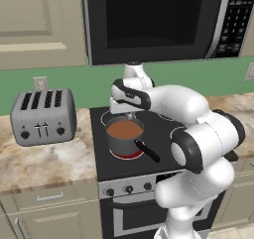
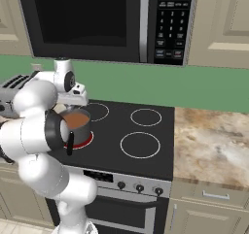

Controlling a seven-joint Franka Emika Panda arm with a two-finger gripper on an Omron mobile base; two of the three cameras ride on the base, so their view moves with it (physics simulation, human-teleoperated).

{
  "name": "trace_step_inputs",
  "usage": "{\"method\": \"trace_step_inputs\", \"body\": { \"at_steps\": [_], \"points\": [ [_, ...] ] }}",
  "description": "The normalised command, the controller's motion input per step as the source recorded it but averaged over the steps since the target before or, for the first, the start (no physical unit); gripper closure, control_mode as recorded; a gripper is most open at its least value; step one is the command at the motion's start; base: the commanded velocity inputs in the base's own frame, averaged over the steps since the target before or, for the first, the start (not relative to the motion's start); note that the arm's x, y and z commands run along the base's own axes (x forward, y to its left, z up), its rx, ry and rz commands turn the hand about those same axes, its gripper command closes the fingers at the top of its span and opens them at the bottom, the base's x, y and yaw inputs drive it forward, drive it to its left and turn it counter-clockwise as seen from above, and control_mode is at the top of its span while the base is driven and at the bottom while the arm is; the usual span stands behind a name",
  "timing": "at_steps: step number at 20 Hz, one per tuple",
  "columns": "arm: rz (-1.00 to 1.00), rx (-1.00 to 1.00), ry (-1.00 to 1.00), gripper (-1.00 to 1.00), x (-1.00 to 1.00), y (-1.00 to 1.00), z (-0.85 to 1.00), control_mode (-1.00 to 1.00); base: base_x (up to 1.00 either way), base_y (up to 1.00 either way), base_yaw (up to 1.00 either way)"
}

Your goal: Pick up the sugar cube(s) and place them in the saucepan with hot chocolate.

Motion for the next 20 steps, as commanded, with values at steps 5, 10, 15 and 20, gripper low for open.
{"method": "trace_step_inputs", "body": {
  "at_steps": [5, 10, 15, 20],
  "points": [
    [0.0, -0.02, 0.0, 1.0, 0.37, 0.16, 0.0, -1.0, 0.0, 0.0, 0.0],
    [0.0, 0.0, 0.0, 1.0, 0.49, 0.1, -0.13, -1.0, 0.0, 0.0, 0.0],
    [0.0, 0.0, 0.0, 1.0, 0.2, 0.0, -0.22, -1.0, 0.0, 0.0, 0.0],
    [0.0, 0.0, 0.0, 1.0, 0.0, -0.04, -0.29, -1.0, 0.0, 0.0, 0.0]
  ]
}}
